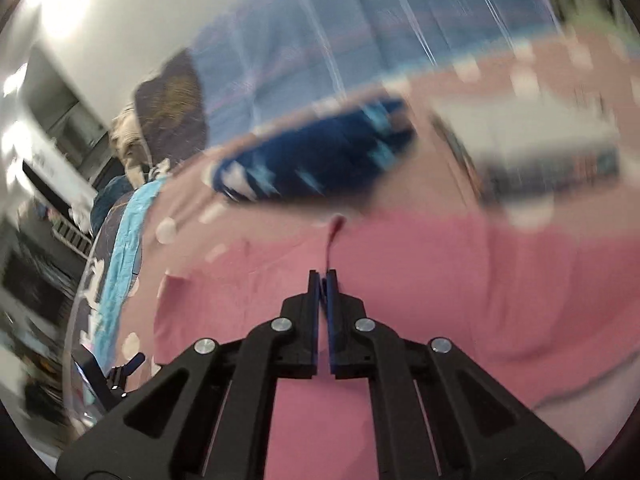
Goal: Fold small clothes
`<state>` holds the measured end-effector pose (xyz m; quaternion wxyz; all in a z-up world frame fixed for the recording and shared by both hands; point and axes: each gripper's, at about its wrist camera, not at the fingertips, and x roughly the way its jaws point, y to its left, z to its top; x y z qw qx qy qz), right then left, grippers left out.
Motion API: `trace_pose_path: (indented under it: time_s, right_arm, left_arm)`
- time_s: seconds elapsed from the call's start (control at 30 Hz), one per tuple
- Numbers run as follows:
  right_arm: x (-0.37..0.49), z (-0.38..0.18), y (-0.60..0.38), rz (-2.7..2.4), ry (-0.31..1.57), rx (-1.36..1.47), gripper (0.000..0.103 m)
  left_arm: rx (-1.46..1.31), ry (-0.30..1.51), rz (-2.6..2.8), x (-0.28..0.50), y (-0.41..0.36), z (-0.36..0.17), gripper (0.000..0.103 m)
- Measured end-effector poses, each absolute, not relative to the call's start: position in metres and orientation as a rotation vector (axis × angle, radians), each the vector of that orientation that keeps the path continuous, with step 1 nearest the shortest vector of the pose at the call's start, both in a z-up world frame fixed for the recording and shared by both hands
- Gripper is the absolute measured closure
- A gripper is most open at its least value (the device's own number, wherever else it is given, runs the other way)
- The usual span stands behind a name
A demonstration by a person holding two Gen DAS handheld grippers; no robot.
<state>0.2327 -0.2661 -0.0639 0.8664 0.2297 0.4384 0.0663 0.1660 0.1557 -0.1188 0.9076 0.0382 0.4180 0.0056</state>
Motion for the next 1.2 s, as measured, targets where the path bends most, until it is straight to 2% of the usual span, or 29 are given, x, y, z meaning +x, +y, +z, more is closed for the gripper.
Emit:
trace_pose_path:
  time_s: [0.07, 0.13, 0.37, 0.43, 0.5, 0.53, 0.57, 0.6, 0.67, 0.8, 0.87, 0.93, 1.03, 1.2]
  right_arm:
    - [0.223, -0.083, -0.283, 0.112, 0.920, 0.517, 0.093]
    - [0.214, -0.095, -0.295, 0.106, 0.924, 0.537, 0.070]
    - [0.203, -0.108, -0.289, 0.223, 0.963, 0.484, 0.050]
    - [0.215, -0.111, -0.275, 0.249, 0.962, 0.419, 0.040]
    - [0.231, -0.120, -0.256, 0.229, 0.987, 0.336, 0.040]
    - [0.235, -0.122, -0.250, 0.207, 0.994, 0.306, 0.060]
    - [0.238, -0.122, -0.245, 0.173, 0.999, 0.269, 0.084]
    - [0.240, -0.120, -0.242, 0.164, 1.021, 0.260, 0.098]
    - [0.228, -0.096, -0.249, 0.177, 0.967, 0.368, 0.098]
    - [0.192, -0.048, -0.268, 0.113, 0.875, 0.320, 0.097]
    - [0.186, -0.052, -0.281, 0.071, 0.914, 0.280, 0.091]
    - [0.184, -0.072, -0.292, 0.035, 0.979, 0.248, 0.073]
    - [0.181, -0.090, -0.310, 0.008, 1.026, 0.316, 0.071]
    - [0.187, -0.084, -0.310, 0.033, 0.996, 0.346, 0.068]
  left_arm:
    - [0.075, 0.865, 0.014, 0.166, 0.157, -0.119, 0.006]
    - [0.060, 0.873, 0.016, 0.167, 0.159, -0.122, 0.004]
    - [0.013, 0.896, 0.023, 0.170, 0.165, -0.128, 0.001]
    - [0.028, 0.892, 0.032, 0.170, 0.162, -0.127, 0.001]
    - [0.051, 0.886, 0.048, 0.170, 0.159, -0.126, 0.001]
    - [0.062, 0.883, 0.056, 0.170, 0.157, -0.126, 0.001]
    - [0.075, 0.878, 0.066, 0.169, 0.156, -0.125, 0.001]
    - [0.096, 0.870, 0.078, 0.168, 0.153, -0.124, 0.001]
    - [0.137, 0.853, 0.101, 0.166, 0.147, -0.123, 0.001]
    - [0.174, 0.845, 0.118, 0.165, 0.143, -0.122, 0.001]
    - [0.184, 0.840, 0.122, 0.164, 0.142, -0.121, 0.001]
    - [0.187, 0.838, 0.122, 0.163, 0.141, -0.121, 0.001]
    - [0.181, 0.834, 0.117, 0.162, 0.143, -0.120, 0.001]
    - [0.172, 0.838, 0.110, 0.162, 0.144, -0.119, 0.001]
